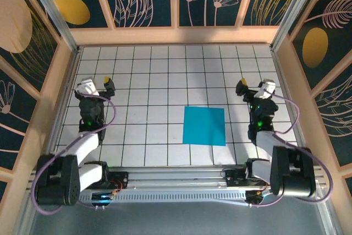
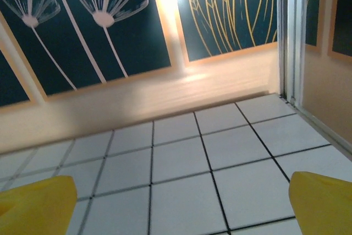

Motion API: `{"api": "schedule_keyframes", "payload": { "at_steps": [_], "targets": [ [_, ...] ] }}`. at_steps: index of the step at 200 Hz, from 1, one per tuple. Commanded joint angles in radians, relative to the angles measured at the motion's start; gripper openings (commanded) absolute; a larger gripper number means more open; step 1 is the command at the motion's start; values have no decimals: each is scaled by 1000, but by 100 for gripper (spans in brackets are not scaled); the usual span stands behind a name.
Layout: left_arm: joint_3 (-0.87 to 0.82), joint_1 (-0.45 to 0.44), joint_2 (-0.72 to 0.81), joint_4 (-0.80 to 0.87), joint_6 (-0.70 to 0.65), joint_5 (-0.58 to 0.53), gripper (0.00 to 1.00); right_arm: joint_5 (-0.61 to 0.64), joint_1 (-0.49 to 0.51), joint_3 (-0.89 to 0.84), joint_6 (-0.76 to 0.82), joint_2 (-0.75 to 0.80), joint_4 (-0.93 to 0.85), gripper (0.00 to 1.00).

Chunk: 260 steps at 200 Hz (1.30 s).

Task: Fold a paper plane with a square sheet of paper (fold left side to right side)
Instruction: Move the square sheet of paper to the center of the table.

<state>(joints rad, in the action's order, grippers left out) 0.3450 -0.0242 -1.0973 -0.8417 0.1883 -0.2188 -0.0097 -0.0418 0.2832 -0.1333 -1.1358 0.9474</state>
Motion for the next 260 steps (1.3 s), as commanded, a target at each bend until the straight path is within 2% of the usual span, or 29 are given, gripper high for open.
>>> {"api": "schedule_keyframes", "payload": {
  "at_steps": [1,21,41,56,68,90,113,132,152,229,260],
  "targets": [
    [102,4,93,358,179,88,99,-79,-5,125,-152,80,-394,99],
    [146,4,150,531,306,235,99,-227,-6,227,-224,110,-630,99],
    [106,4,190,546,454,415,99,-404,5,280,-298,113,-787,99],
    [80,3,207,564,543,508,99,-501,36,290,-339,106,-875,98],
    [43,3,216,545,616,581,99,-531,85,294,-352,102,-944,98],
    [-36,-10,223,474,757,672,99,-503,234,282,-374,80,-1017,97],
    [-84,-69,230,471,814,666,99,-501,373,245,-447,16,-980,94],
    [-103,-131,222,464,827,639,99,-498,456,215,-514,-50,-911,92],
    [-122,-153,198,424,851,643,99,-479,524,214,-544,-126,-874,91],
    [-80,-171,169,453,828,621,99,-437,641,290,-586,-352,-802,91],
    [-75,-173,174,470,826,615,99,-439,685,370,-602,-458,-754,90]
  ]
}}
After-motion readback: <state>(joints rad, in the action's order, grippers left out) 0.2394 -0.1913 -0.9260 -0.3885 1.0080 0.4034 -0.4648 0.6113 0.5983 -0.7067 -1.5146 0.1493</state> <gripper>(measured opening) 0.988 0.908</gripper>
